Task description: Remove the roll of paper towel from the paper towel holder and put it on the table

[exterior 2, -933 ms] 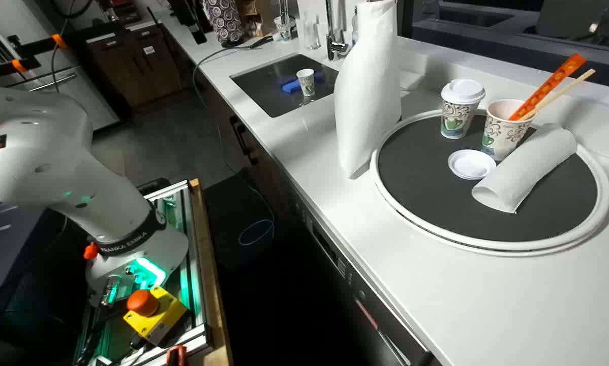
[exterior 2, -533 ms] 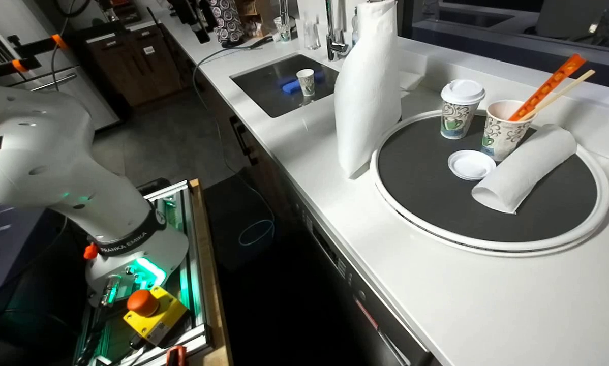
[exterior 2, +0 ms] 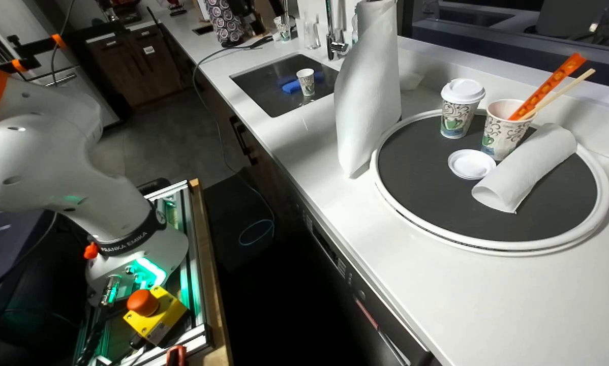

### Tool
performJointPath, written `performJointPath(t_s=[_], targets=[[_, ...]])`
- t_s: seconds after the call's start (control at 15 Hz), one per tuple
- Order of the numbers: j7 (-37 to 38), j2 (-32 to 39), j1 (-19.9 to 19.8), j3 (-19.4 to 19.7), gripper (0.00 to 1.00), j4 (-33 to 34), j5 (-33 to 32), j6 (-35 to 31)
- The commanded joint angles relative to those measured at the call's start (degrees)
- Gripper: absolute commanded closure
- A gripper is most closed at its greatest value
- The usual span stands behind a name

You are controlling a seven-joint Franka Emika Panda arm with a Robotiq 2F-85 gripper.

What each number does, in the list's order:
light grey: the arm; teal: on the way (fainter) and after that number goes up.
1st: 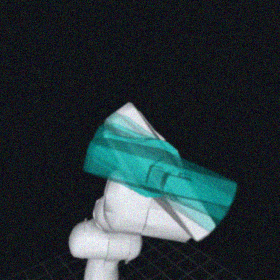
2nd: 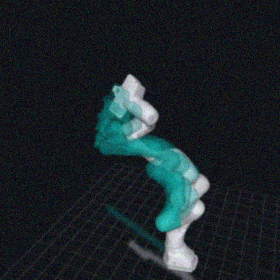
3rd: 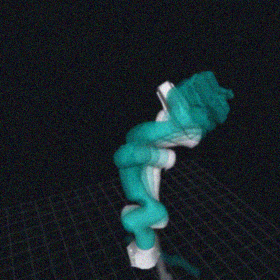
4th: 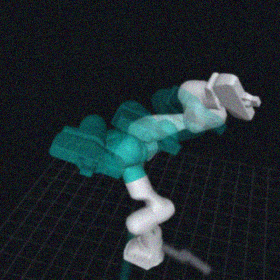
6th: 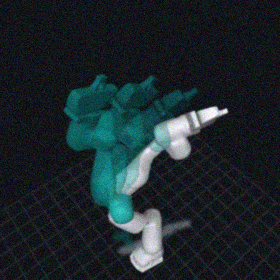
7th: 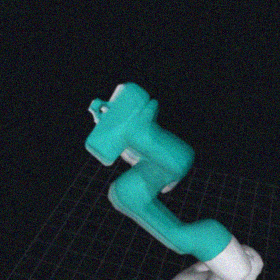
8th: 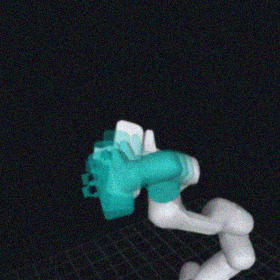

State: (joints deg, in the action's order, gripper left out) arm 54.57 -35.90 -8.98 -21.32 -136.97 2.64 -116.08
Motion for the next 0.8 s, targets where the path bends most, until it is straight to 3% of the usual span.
performJointPath(t_s=[0.0,0.07,0.13,0.47,0.73], targets=[[12.3,8.5,-3.2,-0.4,0.00,6.8,-6.8,-1.8],[15.8,10.2,-3.6,-0.3,0.00,8.7,-8.9,-1.3],[10.8,6.7,0.6,2.8,0.00,4.5,-7.4,-1.6],[11.2,8.0,2.3,4.4,0.00,5.6,-7.9,-1.6],[10.9,12.4,2.8,6.0,0.00,6.8,-8.1,-5.5]])
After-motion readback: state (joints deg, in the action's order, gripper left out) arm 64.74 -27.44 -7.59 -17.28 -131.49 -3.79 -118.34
